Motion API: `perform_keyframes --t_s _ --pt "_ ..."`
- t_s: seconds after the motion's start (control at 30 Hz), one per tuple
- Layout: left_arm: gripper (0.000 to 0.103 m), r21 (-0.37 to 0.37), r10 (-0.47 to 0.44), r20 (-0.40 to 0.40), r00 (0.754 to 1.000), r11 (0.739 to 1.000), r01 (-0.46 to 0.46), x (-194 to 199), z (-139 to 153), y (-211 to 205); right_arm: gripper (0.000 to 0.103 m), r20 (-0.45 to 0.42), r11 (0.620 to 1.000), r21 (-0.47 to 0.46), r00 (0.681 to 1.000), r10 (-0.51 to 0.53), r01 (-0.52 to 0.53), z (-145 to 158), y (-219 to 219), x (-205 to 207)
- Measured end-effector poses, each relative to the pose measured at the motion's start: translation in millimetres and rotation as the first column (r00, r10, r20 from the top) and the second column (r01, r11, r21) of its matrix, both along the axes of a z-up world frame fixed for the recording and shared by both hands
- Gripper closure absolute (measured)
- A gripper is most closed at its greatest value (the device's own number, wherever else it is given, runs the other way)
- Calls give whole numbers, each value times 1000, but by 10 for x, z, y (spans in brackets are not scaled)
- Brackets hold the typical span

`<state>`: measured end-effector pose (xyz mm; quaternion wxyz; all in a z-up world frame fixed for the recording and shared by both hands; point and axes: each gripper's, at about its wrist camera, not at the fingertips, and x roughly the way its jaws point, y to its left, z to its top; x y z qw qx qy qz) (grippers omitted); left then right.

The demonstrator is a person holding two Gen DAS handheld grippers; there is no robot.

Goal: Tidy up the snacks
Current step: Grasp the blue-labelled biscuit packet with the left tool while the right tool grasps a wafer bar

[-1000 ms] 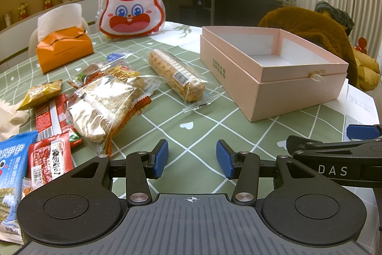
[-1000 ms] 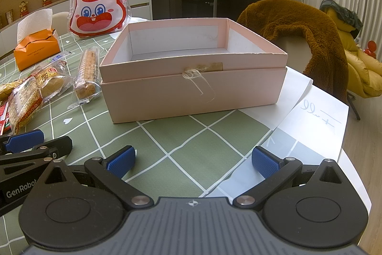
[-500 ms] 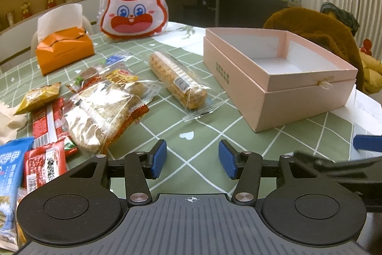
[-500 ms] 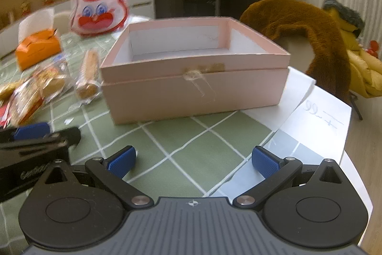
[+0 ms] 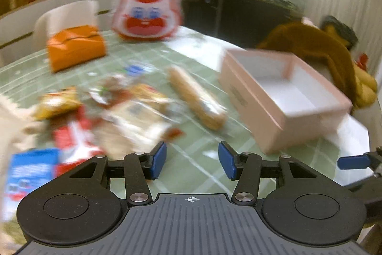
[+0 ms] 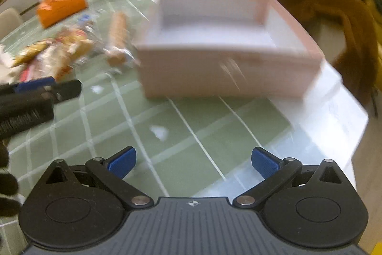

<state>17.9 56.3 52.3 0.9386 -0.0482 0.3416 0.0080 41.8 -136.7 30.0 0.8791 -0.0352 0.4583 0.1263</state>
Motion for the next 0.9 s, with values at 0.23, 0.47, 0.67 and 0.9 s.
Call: perform_keyframes --t_s 0.23,0.47,0.67,0.9 --pt "50 -97 190 -103 976 975 -200 447 208 973 0 108 992 56 988 107 -113 566 534 401" --pt "50 -157 74 -121 990 983 -93 1495 201 1506 0 -8 973 18 973 231 -230 518 1031 987" --pt "49 -20 -209 -242 947 977 210 1865 -61 1466 0 -84 958 120 958 273 -262 396 987 944" --pt "47 1 -333 -257 907 939 345 1690 -102 1315 0 -108 964 117 961 253 -240 280 987 1057"
